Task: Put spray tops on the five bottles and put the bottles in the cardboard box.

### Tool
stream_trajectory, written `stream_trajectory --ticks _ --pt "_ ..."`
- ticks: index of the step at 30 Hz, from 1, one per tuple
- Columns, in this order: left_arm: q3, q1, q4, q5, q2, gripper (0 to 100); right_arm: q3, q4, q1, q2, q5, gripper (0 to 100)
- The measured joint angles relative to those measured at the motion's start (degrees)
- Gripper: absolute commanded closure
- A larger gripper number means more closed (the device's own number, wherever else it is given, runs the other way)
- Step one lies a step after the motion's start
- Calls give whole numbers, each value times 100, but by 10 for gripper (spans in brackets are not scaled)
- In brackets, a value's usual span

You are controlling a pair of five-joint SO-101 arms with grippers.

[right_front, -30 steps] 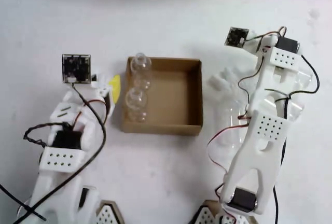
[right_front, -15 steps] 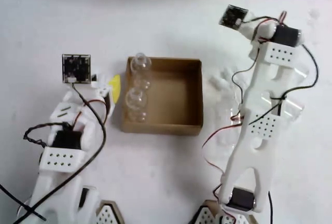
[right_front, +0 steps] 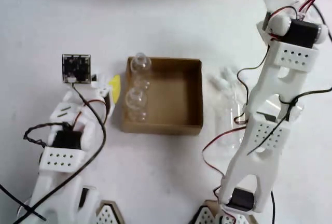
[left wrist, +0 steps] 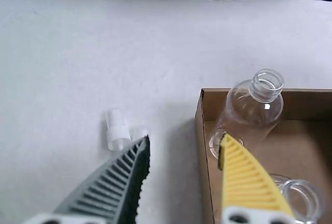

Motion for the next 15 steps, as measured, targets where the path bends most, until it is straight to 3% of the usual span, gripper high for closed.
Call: stream_trajectory --ticks 6,15 --pt "0 0 0 0 0 793 835 26 9 -1055 -70 982" --pt "0 0 0 0 0 793 5495 26 -527 -4527 -88 982"
